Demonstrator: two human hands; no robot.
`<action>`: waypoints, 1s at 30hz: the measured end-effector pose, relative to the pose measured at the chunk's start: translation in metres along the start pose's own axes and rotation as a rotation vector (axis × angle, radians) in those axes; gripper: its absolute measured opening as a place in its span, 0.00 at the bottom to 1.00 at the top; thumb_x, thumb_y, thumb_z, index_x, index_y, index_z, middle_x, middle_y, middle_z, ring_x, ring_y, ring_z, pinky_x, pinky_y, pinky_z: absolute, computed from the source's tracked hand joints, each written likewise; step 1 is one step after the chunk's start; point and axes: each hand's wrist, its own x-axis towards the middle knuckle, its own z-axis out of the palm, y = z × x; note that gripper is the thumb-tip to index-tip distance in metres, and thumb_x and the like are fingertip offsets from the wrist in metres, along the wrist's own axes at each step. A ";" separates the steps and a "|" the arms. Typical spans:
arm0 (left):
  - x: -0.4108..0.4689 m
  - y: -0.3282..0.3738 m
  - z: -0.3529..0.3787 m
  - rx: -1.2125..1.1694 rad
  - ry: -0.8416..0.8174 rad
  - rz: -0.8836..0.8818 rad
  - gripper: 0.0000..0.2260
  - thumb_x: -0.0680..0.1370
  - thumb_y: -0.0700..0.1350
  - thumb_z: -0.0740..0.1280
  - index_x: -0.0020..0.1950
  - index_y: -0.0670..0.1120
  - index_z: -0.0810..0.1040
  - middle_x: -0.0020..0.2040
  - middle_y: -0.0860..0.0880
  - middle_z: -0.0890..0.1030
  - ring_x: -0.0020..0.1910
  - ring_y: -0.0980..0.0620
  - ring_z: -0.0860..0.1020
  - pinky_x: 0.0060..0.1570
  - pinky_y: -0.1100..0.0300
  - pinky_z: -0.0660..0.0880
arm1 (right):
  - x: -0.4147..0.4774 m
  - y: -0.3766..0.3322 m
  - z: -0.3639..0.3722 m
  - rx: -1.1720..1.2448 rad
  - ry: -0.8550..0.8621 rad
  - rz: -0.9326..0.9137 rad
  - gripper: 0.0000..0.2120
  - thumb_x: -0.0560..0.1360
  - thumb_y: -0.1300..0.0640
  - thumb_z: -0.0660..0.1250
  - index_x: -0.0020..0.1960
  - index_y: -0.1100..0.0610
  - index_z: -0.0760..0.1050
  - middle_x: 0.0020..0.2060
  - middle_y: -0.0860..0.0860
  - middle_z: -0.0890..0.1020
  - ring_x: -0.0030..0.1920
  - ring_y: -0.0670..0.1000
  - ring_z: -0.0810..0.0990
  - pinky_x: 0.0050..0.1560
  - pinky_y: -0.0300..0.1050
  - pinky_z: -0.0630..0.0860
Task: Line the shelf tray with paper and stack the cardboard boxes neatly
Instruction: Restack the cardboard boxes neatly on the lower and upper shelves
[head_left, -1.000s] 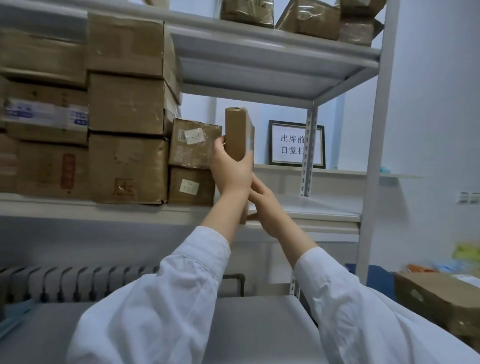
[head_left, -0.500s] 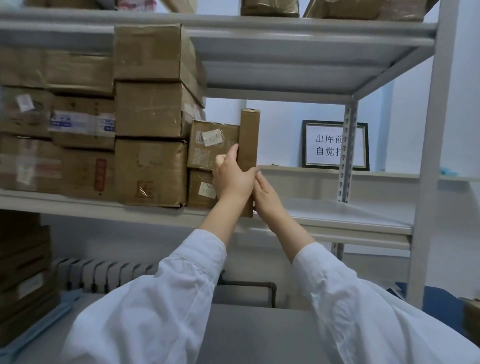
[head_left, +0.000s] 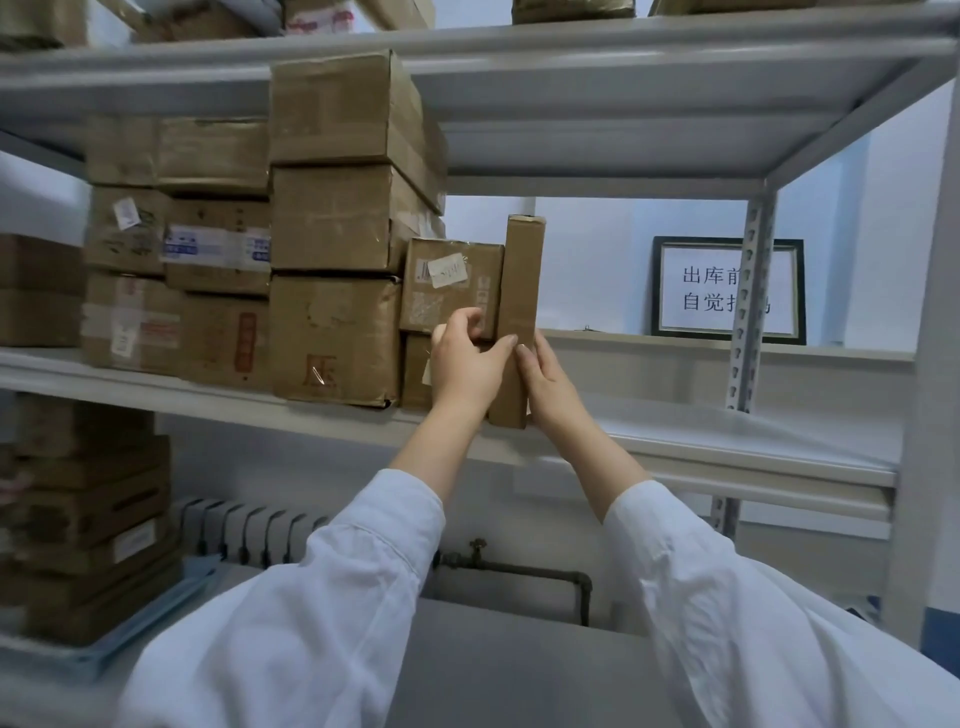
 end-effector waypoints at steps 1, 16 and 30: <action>0.000 -0.001 -0.001 -0.001 -0.005 -0.009 0.21 0.73 0.46 0.71 0.64 0.46 0.72 0.61 0.46 0.72 0.52 0.54 0.73 0.55 0.63 0.70 | 0.000 -0.001 0.001 0.009 0.008 0.004 0.27 0.78 0.43 0.55 0.75 0.47 0.58 0.71 0.48 0.69 0.70 0.50 0.69 0.69 0.58 0.68; 0.010 -0.008 -0.076 -0.191 0.104 -0.065 0.11 0.80 0.47 0.60 0.57 0.42 0.76 0.48 0.52 0.76 0.48 0.55 0.73 0.47 0.64 0.67 | -0.015 -0.048 0.027 0.008 0.427 -0.014 0.27 0.82 0.47 0.52 0.76 0.57 0.52 0.74 0.57 0.61 0.74 0.55 0.60 0.70 0.45 0.57; 0.045 -0.047 -0.240 -0.143 0.222 -0.052 0.10 0.80 0.46 0.59 0.57 0.44 0.75 0.49 0.51 0.76 0.47 0.54 0.73 0.44 0.63 0.69 | -0.013 -0.092 0.109 -0.463 0.805 -0.043 0.35 0.76 0.42 0.60 0.77 0.50 0.50 0.77 0.57 0.50 0.77 0.59 0.50 0.73 0.62 0.44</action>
